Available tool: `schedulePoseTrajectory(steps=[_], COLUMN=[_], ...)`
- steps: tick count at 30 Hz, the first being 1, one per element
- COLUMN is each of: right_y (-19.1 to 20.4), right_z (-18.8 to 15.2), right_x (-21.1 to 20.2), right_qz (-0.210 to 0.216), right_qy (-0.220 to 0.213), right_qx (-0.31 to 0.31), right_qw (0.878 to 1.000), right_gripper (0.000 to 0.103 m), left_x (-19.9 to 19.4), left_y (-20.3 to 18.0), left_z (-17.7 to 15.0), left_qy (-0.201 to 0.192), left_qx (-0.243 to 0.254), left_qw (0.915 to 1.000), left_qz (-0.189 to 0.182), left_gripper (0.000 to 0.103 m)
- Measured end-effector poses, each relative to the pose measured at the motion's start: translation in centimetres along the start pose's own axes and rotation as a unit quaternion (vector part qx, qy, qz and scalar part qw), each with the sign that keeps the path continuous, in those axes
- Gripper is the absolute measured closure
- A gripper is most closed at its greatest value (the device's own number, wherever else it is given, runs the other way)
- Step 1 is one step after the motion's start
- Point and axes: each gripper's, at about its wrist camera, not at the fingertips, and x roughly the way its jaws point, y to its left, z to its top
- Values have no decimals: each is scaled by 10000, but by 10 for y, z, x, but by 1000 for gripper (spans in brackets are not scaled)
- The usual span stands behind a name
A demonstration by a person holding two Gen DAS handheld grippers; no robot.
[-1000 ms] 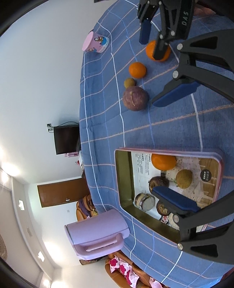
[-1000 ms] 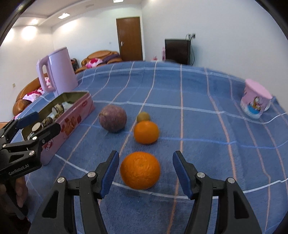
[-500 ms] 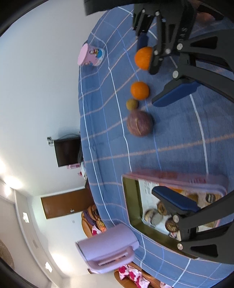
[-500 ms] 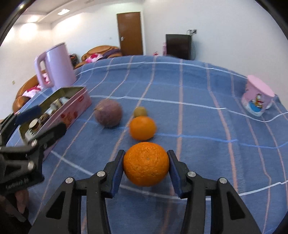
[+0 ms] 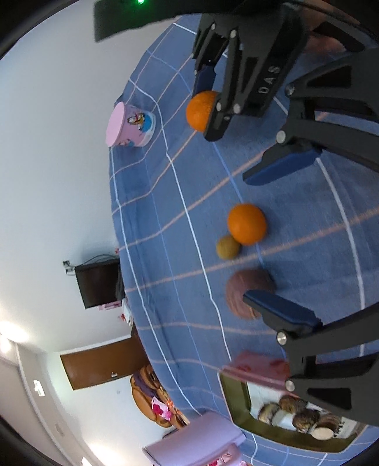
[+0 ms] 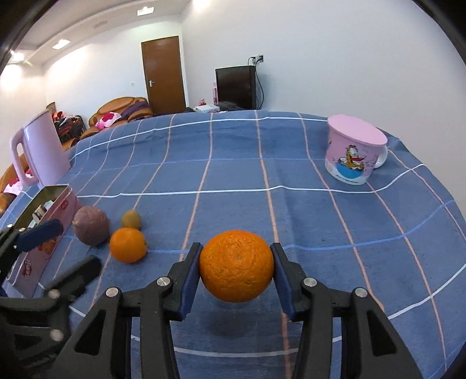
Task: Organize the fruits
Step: 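Close the left gripper on the smaller orange while the right gripper holds the large orange, then lift the smaller orange with the left gripper while the right gripper lifts the large orange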
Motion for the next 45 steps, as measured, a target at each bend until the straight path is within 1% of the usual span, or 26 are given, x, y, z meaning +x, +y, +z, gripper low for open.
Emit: schedulePoseTrajectory(steps=[4, 9, 10, 11, 12, 13, 17, 20, 30, 45], right_y=[-3, -4, -3, -3, -3, -4, -7, -7, -6, -2], right_z=[1, 2, 2, 2, 2, 2, 2, 1, 0, -2], right_x=[0, 2, 3, 3, 4, 4, 2, -2, -12, -28], right_qz=[76, 115, 121, 124, 131, 152, 224, 277, 388, 421], right_qy=[-20, -17, 0, 17, 29, 27, -50, -133, -410, -803], right_qx=[81, 92, 79, 72, 69, 76, 128, 128, 85, -29], right_qw=[9999, 9999, 9999, 9999, 9999, 9999, 9997, 9994, 9984, 9959], right_gripper=[54, 54, 54, 54, 54, 54, 54, 54, 54, 54], left_x=[17, 37, 40, 44, 45, 45, 41, 34, 17, -2], left_y=[-8, -11, -12, -13, -13, -13, -10, -8, 0, 7], left_z=[4, 5, 5, 5, 6, 6, 4, 2, 3, -1], left_qy=[229, 526, 586, 680, 690, 679, 623, 480, 47, -394], left_qx=[7, -35, -44, -54, -65, -76, -157, -171, -314, -454], left_qw=[9997, 9986, 9982, 9976, 9976, 9976, 9978, 9985, 9995, 9980], left_qz=[-57, -52, -65, -85, -94, -118, -169, -176, 8, 197], left_gripper=[43, 45, 52, 54, 61, 62, 63, 63, 63, 63])
